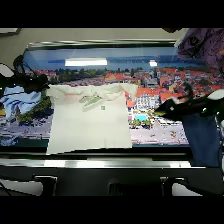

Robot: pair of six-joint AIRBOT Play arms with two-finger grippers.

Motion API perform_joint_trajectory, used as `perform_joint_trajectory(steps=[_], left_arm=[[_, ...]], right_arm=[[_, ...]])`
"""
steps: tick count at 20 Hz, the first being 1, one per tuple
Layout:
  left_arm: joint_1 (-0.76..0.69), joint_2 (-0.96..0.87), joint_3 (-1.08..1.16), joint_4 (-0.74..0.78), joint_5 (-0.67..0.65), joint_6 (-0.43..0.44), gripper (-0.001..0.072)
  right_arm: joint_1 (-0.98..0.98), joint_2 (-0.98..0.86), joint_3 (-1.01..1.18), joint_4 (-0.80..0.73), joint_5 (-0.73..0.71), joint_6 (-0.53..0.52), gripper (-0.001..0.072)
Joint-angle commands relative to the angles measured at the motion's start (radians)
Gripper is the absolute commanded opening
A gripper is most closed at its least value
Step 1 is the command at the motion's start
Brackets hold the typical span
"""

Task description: Fold the clothes and pants, and hang the long-sleeved shirts on hangers.

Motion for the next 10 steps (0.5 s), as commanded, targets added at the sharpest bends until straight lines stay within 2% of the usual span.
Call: perform_joint_trajectory(steps=[1,5,7,10], left_arm=[[-0.001,0.000,0.000,-0.002,-0.010,0.000,0.0018],[-0.001,0.000,0.000,-0.002,-0.010,0.000,0.0018],[-0.001,0.000,0.000,-0.002,-0.010,0.000,0.0018],[-0.001,0.000,0.000,-0.002,-0.010,0.001,0.0018]], right_arm=[[0.103,0.003,-0.281,0.105,-0.131,-0.087,0.0549],[0.275,0.003,-0.350,0.113,-0.275,-0.080,0.0549],[0.340,0.002,-0.350,0.108,-0.324,-0.042,0.0548],[0.404,-0.019,-0.350,0.100,-0.350,-0.004,0.0548]])
